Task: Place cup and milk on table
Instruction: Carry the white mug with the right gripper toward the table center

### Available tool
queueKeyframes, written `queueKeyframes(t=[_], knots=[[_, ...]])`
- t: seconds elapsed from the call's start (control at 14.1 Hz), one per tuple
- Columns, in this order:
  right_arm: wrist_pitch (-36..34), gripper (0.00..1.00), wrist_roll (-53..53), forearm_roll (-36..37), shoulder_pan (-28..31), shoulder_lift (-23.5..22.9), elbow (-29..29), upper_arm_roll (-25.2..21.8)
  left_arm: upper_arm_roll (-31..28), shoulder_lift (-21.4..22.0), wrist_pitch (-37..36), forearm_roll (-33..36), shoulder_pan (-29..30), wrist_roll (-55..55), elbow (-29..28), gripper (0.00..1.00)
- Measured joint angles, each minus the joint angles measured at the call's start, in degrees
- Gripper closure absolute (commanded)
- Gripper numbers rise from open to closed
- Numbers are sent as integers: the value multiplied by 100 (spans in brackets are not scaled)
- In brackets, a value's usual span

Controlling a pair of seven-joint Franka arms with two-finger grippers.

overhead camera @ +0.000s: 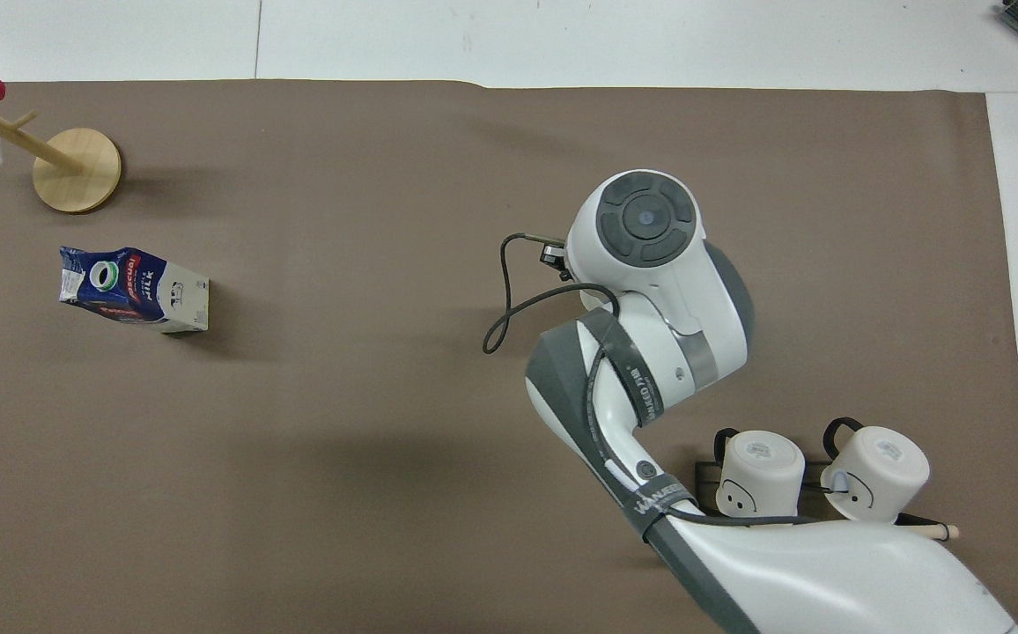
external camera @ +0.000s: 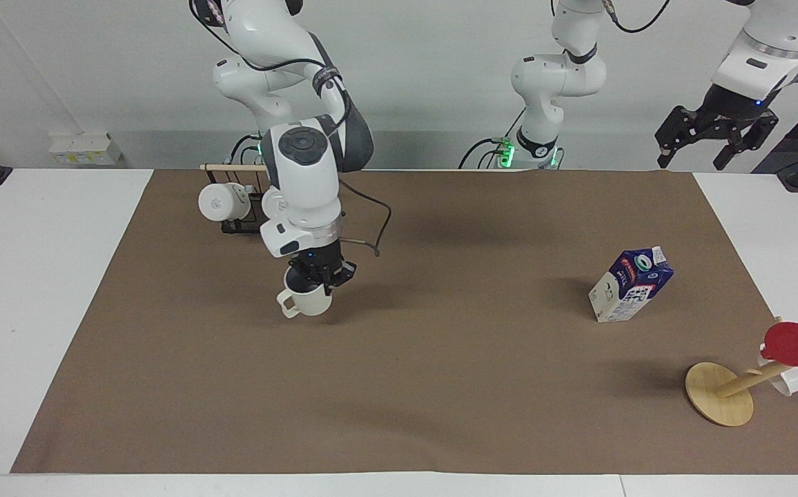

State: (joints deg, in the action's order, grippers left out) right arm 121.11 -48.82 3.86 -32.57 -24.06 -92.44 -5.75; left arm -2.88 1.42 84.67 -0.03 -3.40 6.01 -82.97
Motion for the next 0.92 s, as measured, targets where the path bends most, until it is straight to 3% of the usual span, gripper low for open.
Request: queueKeyframes(t=[0.28,0.92], knots=[[41,100,-376,14,-331,-327,190,-1,0,0,8,0,0,1,0,0],[452,100,-726,210,-648,-586,237,-1,-8,0,198,0,0,1,0,0]])
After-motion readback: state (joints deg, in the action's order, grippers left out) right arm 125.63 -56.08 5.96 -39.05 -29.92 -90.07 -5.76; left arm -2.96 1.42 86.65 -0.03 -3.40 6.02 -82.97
